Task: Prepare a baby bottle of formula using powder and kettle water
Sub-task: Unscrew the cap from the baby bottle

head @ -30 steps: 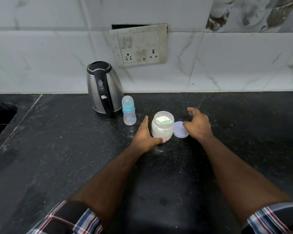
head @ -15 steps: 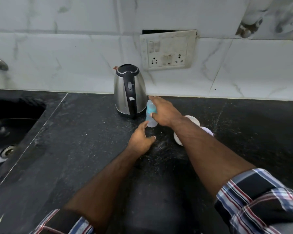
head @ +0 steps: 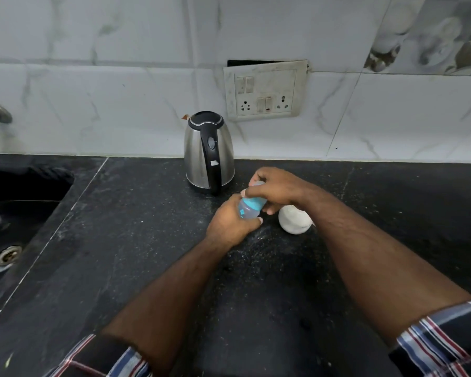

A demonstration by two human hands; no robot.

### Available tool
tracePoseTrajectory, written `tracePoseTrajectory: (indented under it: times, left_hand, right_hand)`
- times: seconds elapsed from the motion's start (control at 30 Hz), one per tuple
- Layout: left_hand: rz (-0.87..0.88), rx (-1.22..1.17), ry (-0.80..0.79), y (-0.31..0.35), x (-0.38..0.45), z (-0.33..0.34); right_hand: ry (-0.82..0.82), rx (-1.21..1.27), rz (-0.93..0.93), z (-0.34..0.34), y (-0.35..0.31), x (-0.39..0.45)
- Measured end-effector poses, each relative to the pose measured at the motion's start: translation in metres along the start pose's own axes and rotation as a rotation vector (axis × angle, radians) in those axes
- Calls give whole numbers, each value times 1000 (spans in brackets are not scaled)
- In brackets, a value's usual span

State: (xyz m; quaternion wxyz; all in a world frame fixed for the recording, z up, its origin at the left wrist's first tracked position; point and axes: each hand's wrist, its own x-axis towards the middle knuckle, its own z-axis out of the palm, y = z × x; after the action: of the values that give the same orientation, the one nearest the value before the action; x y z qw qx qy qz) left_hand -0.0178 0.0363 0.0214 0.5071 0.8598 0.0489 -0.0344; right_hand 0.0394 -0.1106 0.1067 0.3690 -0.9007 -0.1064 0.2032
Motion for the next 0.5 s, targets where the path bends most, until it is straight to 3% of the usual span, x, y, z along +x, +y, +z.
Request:
tracePoseTrajectory:
  times: [0.13,0.5]
  left_hand:
    - [-14,-14,-41,2,-10,1]
    - [46,-90,-48,2,-22,-11]
  right_hand:
    - [-87,-103,-7,-3,-7,-9]
    - [-200,12,-142,-17,-22,-28]
